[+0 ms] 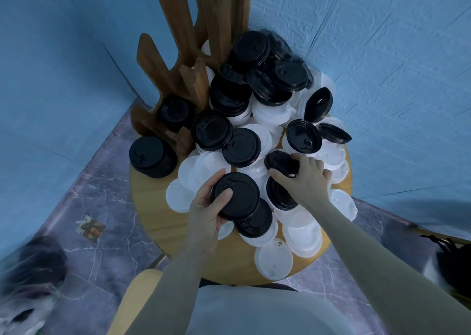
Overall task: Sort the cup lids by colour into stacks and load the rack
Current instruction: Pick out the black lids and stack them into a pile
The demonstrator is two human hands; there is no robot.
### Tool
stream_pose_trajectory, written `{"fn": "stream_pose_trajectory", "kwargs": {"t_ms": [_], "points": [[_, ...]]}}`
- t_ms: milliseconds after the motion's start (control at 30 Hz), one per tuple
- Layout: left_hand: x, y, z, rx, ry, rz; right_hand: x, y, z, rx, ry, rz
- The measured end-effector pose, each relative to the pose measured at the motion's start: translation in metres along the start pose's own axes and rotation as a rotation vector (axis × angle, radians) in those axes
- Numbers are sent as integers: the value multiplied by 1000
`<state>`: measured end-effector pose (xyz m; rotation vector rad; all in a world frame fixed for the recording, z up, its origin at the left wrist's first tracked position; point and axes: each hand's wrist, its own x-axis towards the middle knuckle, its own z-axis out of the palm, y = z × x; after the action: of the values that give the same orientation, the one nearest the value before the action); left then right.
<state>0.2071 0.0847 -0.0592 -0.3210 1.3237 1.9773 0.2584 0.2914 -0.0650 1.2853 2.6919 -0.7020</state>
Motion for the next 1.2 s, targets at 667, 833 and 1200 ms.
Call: {"fn": "stream_pose_trajectory", "kwargs": {"t_ms": [667, 833, 1200], "points": [[-19, -26, 30, -67, -9, 46, -99, -1, -4, 584, -129, -240], [-29, -32, 20, -105, -57, 25, -102, 13, -7, 860, -363, 26], [-39, -41, 3, -28, -90, 4, -112, 17, -2, 913, -329, 45]]}}
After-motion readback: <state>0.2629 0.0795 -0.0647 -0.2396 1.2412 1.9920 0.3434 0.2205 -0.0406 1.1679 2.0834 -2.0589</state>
